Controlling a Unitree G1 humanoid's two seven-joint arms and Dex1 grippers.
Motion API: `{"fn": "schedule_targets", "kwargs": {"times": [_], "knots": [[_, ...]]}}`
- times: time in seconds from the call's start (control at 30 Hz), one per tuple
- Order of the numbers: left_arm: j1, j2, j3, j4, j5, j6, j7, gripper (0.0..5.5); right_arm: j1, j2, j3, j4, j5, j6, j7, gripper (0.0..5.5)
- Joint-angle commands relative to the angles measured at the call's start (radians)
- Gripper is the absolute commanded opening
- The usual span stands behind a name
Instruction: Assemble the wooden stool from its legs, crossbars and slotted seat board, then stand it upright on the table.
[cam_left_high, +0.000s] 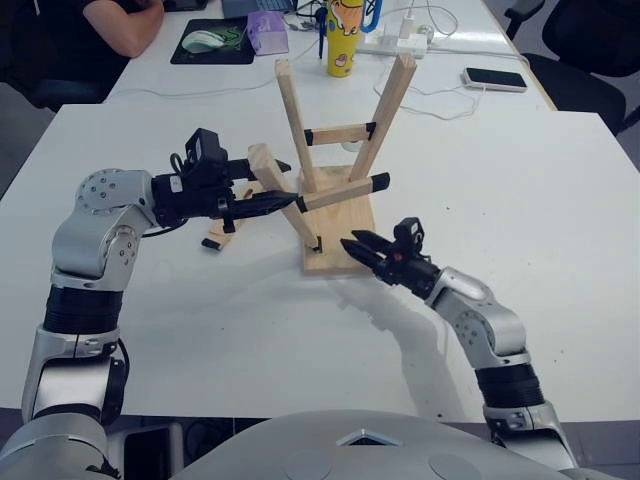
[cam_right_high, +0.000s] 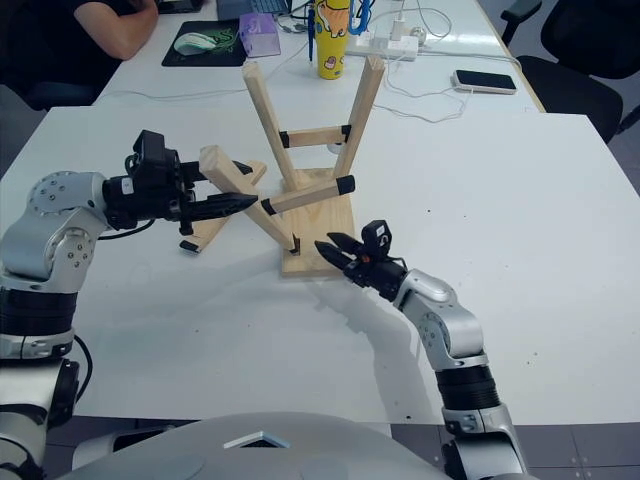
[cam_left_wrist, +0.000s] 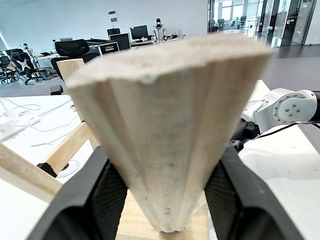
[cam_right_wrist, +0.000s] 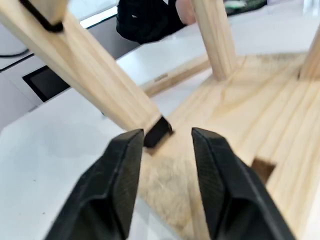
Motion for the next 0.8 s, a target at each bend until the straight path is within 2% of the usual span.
{"fn": "schedule_targets", "kwargs": {"times": [0.03, 0.27, 0.57, 0.8], "knots": [[-0.010, 0.003, -0.034, 0.001, 0.051, -0.006, -0.015, 2.06, 0.025, -0.004, 0.048, 0.045, -0.113, 0.050, -0.102, 0.98], [-0.016, 0.002, -0.027, -0.001, 0.061, -0.025, -0.013, 2.06, 0.014, -0.038, 0.095, 0.094, -0.198, 0.067, -0.112, 0.04], [-0.066, -0.022, 0.009, -0.016, 0.044, -0.033, 0.019, 2.06, 0.016, -0.043, 0.124, 0.106, -0.216, 0.073, -0.098, 0.00], [-0.066, -0.015, 0.019, -0.031, 0.007, 0.033, 0.004, 2.06, 0.018, -0.048, 0.132, 0.120, -0.224, 0.073, -0.095, 0.00]]}}
